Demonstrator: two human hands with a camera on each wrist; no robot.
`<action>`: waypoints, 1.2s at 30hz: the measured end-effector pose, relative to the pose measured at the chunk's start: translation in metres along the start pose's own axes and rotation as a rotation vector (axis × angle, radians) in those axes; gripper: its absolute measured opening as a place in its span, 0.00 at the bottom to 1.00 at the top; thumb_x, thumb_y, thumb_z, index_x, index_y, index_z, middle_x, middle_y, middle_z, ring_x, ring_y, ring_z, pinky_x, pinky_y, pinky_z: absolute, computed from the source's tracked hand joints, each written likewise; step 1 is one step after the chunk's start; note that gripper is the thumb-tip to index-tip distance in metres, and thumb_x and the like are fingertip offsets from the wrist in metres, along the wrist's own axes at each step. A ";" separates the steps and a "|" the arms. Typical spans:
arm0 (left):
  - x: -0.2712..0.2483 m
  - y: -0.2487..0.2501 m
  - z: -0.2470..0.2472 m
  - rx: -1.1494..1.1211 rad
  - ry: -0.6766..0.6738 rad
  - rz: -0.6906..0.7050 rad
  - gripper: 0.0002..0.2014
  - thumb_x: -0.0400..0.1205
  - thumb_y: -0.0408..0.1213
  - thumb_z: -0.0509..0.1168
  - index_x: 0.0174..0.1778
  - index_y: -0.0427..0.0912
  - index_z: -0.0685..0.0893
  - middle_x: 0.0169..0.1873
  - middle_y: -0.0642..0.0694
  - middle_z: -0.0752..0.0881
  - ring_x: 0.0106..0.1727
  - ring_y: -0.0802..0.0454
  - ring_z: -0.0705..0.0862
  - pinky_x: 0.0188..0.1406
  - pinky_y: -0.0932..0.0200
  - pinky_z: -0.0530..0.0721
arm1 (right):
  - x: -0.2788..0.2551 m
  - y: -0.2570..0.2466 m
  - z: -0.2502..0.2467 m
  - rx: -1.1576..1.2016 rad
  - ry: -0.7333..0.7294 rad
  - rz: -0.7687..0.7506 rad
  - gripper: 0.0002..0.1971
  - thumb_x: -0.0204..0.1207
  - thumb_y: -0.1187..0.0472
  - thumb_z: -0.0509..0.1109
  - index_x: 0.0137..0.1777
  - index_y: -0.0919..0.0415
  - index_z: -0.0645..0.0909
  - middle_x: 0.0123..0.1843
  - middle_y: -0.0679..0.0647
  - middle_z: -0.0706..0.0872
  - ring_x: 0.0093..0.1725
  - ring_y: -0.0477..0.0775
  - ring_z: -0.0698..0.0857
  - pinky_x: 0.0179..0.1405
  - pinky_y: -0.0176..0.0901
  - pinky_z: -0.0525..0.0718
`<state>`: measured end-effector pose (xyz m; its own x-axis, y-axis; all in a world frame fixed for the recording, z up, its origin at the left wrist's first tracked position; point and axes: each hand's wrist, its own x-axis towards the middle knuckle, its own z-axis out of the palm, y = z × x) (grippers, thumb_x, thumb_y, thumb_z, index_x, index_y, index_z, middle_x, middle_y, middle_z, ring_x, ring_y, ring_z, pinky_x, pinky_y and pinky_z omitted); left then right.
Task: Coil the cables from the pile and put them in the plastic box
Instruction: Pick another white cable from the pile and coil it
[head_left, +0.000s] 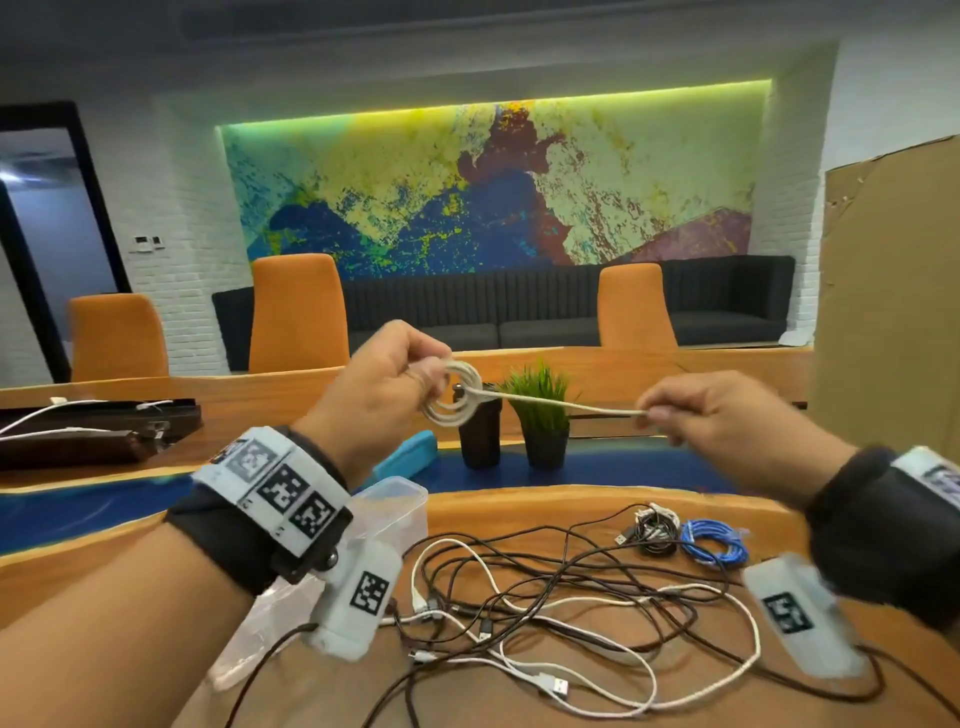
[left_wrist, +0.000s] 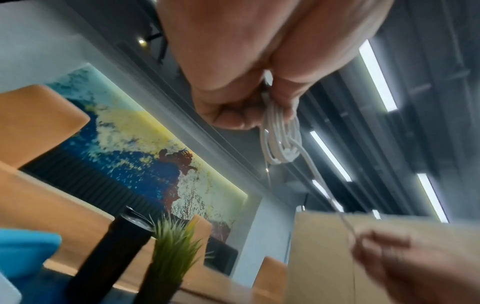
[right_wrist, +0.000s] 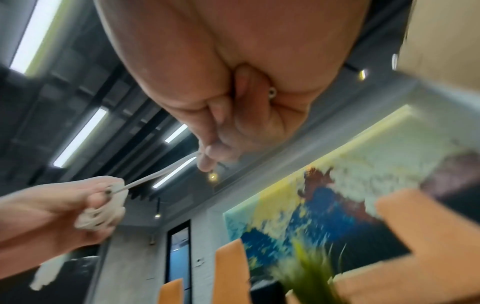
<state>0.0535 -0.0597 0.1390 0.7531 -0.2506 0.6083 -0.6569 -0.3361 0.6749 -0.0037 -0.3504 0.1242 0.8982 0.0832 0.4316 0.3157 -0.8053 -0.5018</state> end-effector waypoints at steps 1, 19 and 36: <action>-0.001 -0.003 -0.001 0.038 -0.059 0.011 0.07 0.88 0.28 0.58 0.54 0.42 0.80 0.40 0.44 0.84 0.38 0.59 0.81 0.41 0.61 0.83 | 0.001 0.007 -0.009 -0.035 0.052 -0.015 0.11 0.83 0.62 0.66 0.44 0.46 0.85 0.37 0.47 0.86 0.41 0.51 0.83 0.44 0.49 0.84; -0.001 -0.015 0.000 0.434 -0.240 -0.149 0.14 0.91 0.38 0.53 0.52 0.41 0.83 0.44 0.44 0.85 0.42 0.51 0.80 0.48 0.51 0.82 | 0.009 0.013 -0.005 -0.508 0.189 -0.336 0.08 0.82 0.59 0.63 0.49 0.52 0.85 0.43 0.46 0.77 0.44 0.49 0.74 0.41 0.46 0.77; -0.015 0.024 0.030 0.032 -0.101 -0.083 0.15 0.92 0.39 0.50 0.49 0.47 0.82 0.43 0.49 0.84 0.38 0.60 0.78 0.43 0.60 0.77 | 0.016 -0.045 0.069 1.250 0.285 0.151 0.06 0.84 0.71 0.61 0.53 0.66 0.80 0.46 0.63 0.90 0.43 0.57 0.91 0.42 0.46 0.92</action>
<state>0.0279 -0.0907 0.1337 0.8054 -0.3103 0.5051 -0.5923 -0.3879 0.7062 0.0171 -0.2726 0.1022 0.9021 -0.2117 0.3760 0.4268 0.3094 -0.8498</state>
